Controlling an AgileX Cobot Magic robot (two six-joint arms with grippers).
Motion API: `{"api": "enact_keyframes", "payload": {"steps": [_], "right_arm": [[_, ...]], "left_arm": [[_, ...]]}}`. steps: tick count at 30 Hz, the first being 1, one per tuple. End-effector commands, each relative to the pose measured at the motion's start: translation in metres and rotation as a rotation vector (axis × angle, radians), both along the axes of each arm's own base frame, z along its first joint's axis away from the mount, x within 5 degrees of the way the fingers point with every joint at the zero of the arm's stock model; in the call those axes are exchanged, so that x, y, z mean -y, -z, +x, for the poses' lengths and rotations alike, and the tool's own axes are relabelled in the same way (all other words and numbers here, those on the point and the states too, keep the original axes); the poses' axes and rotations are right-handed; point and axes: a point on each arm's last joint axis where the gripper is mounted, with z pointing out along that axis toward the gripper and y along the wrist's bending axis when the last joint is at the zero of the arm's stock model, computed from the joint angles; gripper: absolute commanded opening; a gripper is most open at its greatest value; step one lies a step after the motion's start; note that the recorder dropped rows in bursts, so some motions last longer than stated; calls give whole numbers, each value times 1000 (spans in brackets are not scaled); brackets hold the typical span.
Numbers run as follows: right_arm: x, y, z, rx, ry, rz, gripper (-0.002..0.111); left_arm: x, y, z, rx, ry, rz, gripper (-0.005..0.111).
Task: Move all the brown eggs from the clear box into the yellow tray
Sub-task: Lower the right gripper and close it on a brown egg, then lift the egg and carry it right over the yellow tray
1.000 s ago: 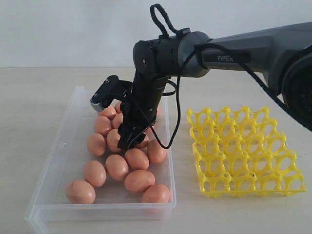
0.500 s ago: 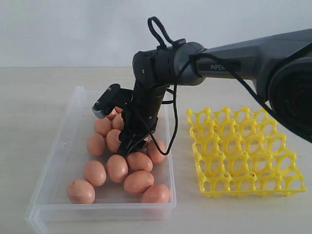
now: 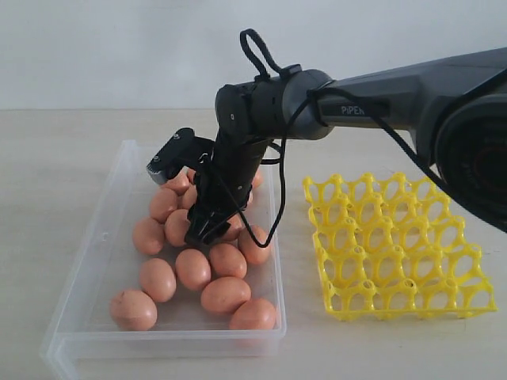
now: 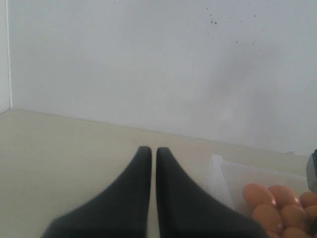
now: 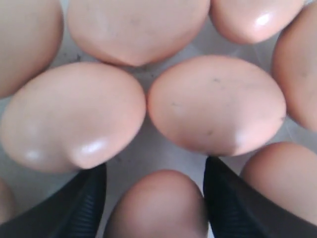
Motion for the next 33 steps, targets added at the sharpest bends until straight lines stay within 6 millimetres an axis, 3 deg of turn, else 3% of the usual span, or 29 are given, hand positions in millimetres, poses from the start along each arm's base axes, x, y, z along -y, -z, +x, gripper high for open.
{"api": "enact_keyframes", "payload": {"steps": [1,2,3,6,8,10,12,19,26,33], "right_arm": [[-1,1,0,-7,25,11,48],[-1,2,-1,-16,24,4,32],[0,2,-1,-19,21,1,1],[1,-1,0,-24,63,11,0],[3,-14,1,10,67,16,0],[4,-41,2,63,98,57,0],[9,-82,0,139,163,133,0],[30,-154,-12,294,307,277,0],[77,-164,-38,526,447,374,0],[144,-142,-49,494,537,589,0]], "left_arm": [[0,1,0,3,2,-18,4],[0,1,0,3,2,-18,4],[0,1,0,3,2,-18,4],[0,1,0,5,2,-17,4],[0,1,0,5,2,-17,4],[0,1,0,5,2,-17,4],[0,1,0,5,2,-17,4],[0,1,0,2,2,-18,4],[0,1,0,2,2,-18,4],[0,1,0,4,2,-17,4]]}}
